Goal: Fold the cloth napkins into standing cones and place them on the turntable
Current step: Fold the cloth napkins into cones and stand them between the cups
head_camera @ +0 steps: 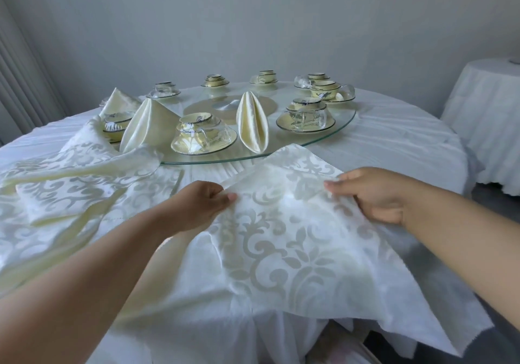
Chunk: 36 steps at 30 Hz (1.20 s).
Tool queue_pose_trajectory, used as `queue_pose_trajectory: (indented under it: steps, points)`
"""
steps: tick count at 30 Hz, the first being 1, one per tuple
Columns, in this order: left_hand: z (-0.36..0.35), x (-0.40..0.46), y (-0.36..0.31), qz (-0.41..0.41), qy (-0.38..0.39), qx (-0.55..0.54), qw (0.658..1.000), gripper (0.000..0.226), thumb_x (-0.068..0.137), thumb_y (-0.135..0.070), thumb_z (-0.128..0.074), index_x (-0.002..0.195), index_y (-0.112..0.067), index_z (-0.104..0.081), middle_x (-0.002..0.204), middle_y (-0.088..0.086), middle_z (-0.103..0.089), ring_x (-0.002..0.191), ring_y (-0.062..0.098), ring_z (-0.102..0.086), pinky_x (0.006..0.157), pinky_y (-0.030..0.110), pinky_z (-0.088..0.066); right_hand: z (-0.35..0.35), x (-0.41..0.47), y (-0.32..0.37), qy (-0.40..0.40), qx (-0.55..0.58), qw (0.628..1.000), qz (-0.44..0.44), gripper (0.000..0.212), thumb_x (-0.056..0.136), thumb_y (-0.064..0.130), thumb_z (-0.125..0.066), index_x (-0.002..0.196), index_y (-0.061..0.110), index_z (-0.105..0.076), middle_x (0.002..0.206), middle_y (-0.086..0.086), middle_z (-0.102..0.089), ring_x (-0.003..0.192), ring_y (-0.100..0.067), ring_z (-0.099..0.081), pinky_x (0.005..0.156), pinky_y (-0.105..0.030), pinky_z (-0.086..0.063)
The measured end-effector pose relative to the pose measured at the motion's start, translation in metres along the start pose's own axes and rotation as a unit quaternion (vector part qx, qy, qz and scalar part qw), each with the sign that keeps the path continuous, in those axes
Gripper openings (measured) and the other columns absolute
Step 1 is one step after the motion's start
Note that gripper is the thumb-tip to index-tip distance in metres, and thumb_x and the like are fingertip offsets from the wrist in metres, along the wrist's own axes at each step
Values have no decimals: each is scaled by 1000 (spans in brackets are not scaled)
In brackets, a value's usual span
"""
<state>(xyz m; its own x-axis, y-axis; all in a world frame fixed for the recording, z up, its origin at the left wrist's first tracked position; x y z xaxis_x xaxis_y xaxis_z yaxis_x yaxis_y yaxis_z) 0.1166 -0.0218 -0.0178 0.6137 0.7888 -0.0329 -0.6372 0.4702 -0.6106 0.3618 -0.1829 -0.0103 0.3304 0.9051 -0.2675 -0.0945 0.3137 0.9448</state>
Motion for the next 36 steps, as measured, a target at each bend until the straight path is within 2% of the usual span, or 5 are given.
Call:
queue_pose_trajectory:
  steps: [5, 13, 26, 31, 36]
  points:
    - [10, 27, -20, -13, -3, 141, 990, 50, 92, -52, -51, 62, -12, -46, 58, 0, -47, 55, 15, -43, 53, 28, -33, 26, 49, 25, -176, -116, 977, 23, 27, 90, 30, -64, 85, 4, -62, 58, -5, -50, 49, -16, -44, 53, -24, -35]
    - [25, 40, 2, 87, 46, 176, 980, 37, 92, -47, -54, 74, -15, -58, 66, 0, -55, 57, 16, -48, 58, 25, -36, 36, 111, 19, -217, -381, 899, -10, 36, 95, 38, -55, 99, 3, -59, 67, -9, -53, 67, -26, -53, 59, -28, -36]
    - [14, 9, 31, 52, -193, 266, 943, 33, 90, -55, -45, 96, -23, -50, 102, -3, -54, 107, 22, -51, 83, 31, -38, 26, 133, 10, -236, -448, 862, 24, 38, 94, 47, -51, 100, 10, -48, 81, -3, -57, 83, -27, -57, 66, -31, -42]
    - [15, 5, 37, 29, -177, 241, 954, 29, 92, -51, -44, 77, -25, -47, 86, -6, -51, 95, 20, -51, 74, 31, -36, 23, 128, 11, -245, -423, 871, 47, 37, 97, 42, -48, 114, 9, -53, 97, -7, -64, 92, -29, -59, 70, -29, -43]
    - [29, -10, 31, -18, -167, 179, 970, 31, 94, -43, -50, 73, -20, -44, 69, -3, -54, 65, 15, -51, 54, 31, -35, 24, 116, 20, -267, -393, 872, 118, 37, 97, 39, -49, 68, 22, -33, 67, 3, -43, 74, -25, -46, 51, -29, -26]
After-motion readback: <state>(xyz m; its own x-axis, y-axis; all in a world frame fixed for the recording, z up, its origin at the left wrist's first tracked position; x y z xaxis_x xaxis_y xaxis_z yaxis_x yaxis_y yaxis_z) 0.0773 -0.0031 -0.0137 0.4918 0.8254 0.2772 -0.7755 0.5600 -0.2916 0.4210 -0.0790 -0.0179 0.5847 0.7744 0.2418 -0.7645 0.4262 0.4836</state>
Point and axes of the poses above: each hand's wrist, its own x-axis towards the middle knuckle, its own z-axis out of the back of the hand, y = z × x, the point moved 3 cm from there along x, towards the middle knuckle
